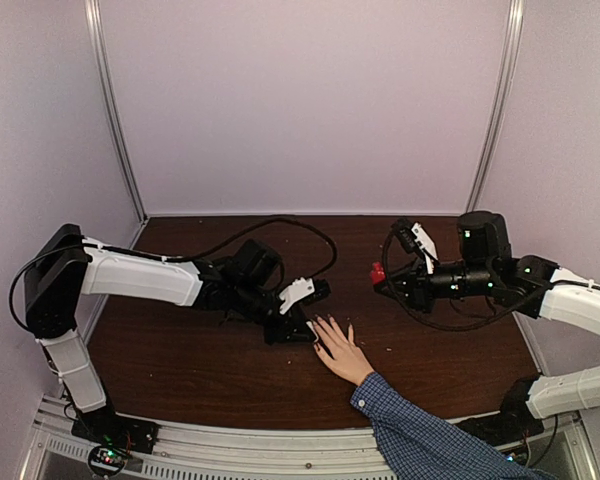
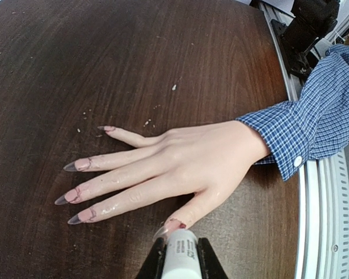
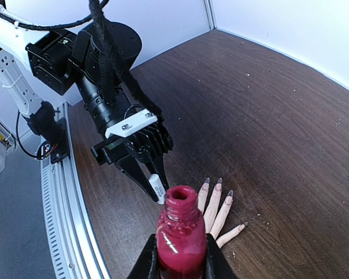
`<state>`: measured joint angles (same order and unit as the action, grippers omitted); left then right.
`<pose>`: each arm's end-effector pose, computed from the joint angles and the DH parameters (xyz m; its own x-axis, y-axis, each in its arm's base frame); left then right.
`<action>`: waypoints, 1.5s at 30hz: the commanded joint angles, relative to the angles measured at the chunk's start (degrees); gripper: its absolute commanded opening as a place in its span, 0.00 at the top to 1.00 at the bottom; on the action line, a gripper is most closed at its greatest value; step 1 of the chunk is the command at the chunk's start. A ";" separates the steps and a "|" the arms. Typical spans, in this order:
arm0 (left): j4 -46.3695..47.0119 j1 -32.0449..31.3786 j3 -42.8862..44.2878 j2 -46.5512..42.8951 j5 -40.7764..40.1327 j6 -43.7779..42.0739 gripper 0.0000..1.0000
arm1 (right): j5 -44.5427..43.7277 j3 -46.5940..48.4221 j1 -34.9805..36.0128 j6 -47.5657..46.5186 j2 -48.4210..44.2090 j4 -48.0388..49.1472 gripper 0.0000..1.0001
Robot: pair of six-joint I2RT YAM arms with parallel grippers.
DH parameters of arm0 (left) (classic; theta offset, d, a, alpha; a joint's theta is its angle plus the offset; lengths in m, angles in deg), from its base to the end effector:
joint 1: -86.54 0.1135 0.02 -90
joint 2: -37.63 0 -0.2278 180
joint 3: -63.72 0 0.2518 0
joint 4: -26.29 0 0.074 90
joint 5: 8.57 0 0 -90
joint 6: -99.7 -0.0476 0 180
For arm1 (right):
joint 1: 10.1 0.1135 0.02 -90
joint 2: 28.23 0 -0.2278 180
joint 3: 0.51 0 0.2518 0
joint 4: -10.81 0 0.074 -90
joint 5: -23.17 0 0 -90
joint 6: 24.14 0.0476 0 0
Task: Paint the nails
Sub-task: Paint the nail with the hand.
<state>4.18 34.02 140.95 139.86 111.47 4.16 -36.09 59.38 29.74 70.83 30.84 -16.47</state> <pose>0.2092 -0.3120 0.1453 -0.3574 0.6035 -0.7128 0.9331 0.1990 -0.2994 0.1822 0.1837 0.2613 -0.4190 -0.2526 -0.8721 -0.8690 0.3901 0.3045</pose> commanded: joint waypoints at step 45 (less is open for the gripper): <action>-1.62 1.10 1.69 -2.14 -5.97 0.17 1.00 | 1.35 -0.55 -0.40 0.83 0.32 2.00 1.00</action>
<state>1.86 34.75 141.76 140.26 105.83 4.22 -35.54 58.97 29.74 71.24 30.99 -16.40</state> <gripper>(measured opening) 0.158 0.190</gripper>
